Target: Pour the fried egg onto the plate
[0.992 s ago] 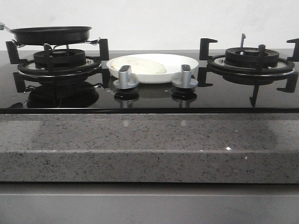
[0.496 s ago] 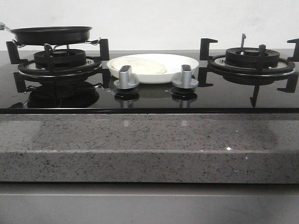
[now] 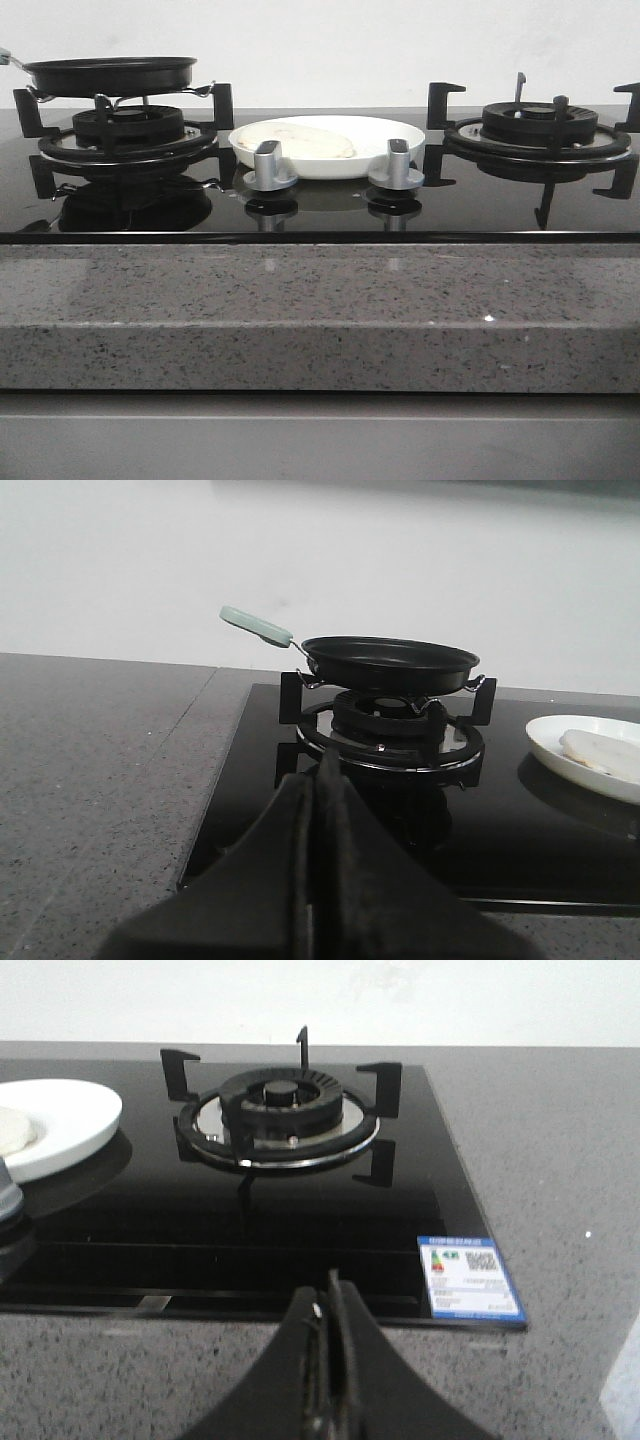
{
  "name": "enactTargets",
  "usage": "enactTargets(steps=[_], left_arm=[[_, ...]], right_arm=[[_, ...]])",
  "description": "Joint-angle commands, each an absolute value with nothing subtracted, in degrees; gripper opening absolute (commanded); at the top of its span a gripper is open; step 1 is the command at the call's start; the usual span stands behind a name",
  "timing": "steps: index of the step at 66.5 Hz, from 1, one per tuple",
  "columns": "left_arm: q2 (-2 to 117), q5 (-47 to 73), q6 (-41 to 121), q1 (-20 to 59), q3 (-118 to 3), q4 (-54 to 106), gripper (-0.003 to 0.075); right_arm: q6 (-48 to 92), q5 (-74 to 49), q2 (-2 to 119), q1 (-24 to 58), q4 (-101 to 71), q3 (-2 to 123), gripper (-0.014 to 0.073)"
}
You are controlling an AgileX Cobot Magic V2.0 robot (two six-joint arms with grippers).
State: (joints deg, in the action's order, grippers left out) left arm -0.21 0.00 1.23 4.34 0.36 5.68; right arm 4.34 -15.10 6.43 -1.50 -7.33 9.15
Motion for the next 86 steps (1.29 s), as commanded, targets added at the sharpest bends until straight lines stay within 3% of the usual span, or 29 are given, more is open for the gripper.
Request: enactTargets(steps=[1,22,86], left_arm=[[-0.99,-4.69,0.77,4.66,0.62,5.68,-0.0020],[-0.99,-4.69,0.77,4.66,0.62,5.68,-0.0020],[-0.99,-4.69,0.77,4.66,0.62,5.68,-0.0020]], right_arm=[[4.57,-9.23,4.08,-0.66,-7.06,8.08,-0.0060],[4.57,-1.46,-1.75,2.13,-7.06,-1.30,-0.0060],[4.48,0.00,-1.69,3.63,-6.62,-1.08,-0.0060]])
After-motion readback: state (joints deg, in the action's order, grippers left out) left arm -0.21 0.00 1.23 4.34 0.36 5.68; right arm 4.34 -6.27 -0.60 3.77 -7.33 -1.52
